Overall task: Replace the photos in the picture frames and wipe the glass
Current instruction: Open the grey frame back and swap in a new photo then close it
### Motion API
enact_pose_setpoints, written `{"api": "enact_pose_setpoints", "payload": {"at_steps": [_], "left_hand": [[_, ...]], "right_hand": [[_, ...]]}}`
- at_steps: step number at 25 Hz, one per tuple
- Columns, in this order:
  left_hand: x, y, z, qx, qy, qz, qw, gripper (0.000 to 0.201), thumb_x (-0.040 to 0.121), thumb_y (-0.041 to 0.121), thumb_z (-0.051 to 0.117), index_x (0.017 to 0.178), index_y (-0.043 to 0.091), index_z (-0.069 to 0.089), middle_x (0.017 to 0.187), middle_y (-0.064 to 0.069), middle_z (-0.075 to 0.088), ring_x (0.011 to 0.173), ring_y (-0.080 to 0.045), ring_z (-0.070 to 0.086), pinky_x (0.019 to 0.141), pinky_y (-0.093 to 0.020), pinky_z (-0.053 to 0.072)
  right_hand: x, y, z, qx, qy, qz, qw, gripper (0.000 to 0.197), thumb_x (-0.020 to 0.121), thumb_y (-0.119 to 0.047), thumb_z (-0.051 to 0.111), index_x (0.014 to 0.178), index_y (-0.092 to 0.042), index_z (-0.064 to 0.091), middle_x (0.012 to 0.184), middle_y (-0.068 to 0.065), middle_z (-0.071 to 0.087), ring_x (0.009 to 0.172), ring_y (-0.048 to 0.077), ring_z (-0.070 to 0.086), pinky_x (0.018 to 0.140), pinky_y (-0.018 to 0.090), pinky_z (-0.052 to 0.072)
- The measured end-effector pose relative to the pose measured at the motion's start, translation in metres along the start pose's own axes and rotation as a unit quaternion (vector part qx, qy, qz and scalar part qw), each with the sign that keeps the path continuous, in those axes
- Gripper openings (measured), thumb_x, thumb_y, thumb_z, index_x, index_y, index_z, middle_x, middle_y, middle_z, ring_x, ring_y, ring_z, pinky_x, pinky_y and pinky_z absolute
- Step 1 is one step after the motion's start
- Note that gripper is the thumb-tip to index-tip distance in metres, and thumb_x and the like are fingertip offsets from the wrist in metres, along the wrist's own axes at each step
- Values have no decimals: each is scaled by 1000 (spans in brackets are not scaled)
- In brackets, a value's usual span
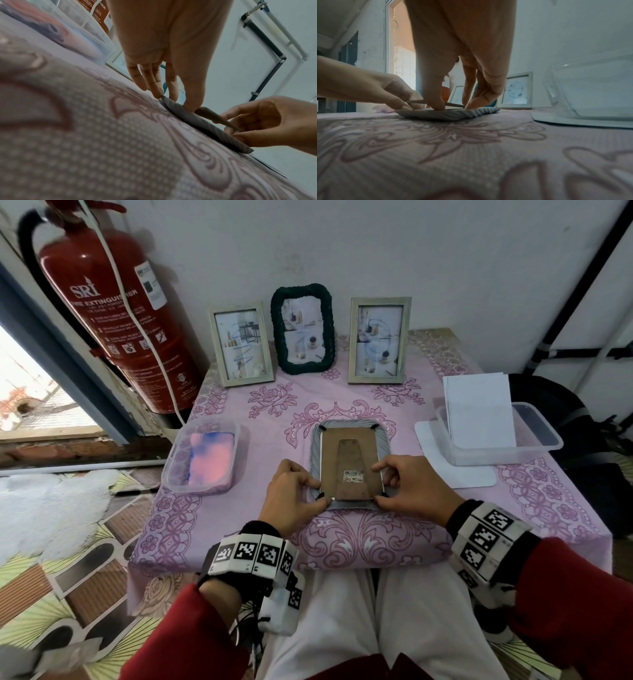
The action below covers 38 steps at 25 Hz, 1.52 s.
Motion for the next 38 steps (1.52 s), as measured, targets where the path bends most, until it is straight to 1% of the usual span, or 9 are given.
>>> {"api": "enact_pose_setpoints", "payload": {"at_steps": [4,9,13,16,18,22,29,33,38], "left_hand": [[0,-1,1,-4,4,-3,1000,26,65,21,82,84,10,69,98,0,48,95,-17,55,89,-30,46],[1,-1,-2,27,-9,-5,1000,31,64,28,82,89,13,69,98,0,50,93,-17,55,89,-34,46],[7,-2,-5,52,-44,-11,998,23,73,32,75,90,16,71,100,-1,56,95,-16,56,91,-33,45],[12,-7,-10,19,-29,-32,999,17,84,24,65,84,9,72,93,-4,66,91,-17,61,86,-27,46],[10,-7,-9,13,-36,-26,999,14,79,24,70,78,11,73,92,-2,68,89,-14,61,82,-25,46],[6,-5,-8,-5,-35,-8,999,10,66,21,80,73,15,74,91,1,64,90,-11,59,84,-27,45],[6,-3,-8,-13,-28,4,1000,9,65,17,81,72,15,75,91,-1,65,90,-10,59,77,-22,41],[6,0,-9,-6,-30,17,999,8,66,18,80,72,15,75,90,-2,66,91,-12,59,82,-27,45],[9,-6,-7,-13,-26,1,1000,17,78,25,72,93,17,66,92,-1,64,86,-12,58,80,-25,47]], "right_hand": [[-1,-6,3,-12,-6,-23,1000,44,64,-13,76,106,-9,62,75,-3,55,67,11,53,66,25,47],[0,-1,-2,18,-33,3,999,40,70,-11,76,107,-6,63,82,8,63,76,19,61,74,29,52],[6,9,-6,56,-40,41,997,24,82,-2,61,106,-4,65,84,10,65,76,16,61,69,13,48],[9,9,-10,50,-23,40,998,24,82,7,51,95,-5,68,88,12,69,83,21,64,77,24,51],[8,6,-8,55,-31,36,997,17,78,2,59,89,-8,69,82,11,69,79,22,65,75,29,53],[2,0,8,27,-103,3,994,26,71,-3,69,92,-16,61,76,4,63,68,15,58,65,23,49],[2,-3,2,52,-80,-27,995,37,67,4,68,92,-18,54,74,5,63,62,7,57,60,20,48],[1,-6,0,59,-80,-35,994,37,67,5,68,95,-16,55,74,4,63,64,10,57,62,21,48],[0,0,-7,72,-49,-5,996,25,78,4,59,98,-11,64,81,10,65,74,20,61,69,26,49]]}}
Point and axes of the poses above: each hand's wrist, its own x-axis towards the middle knuckle, its own z-axis out of the palm, y = z × x, the point moved 8 cm from there along x, towards the middle knuckle
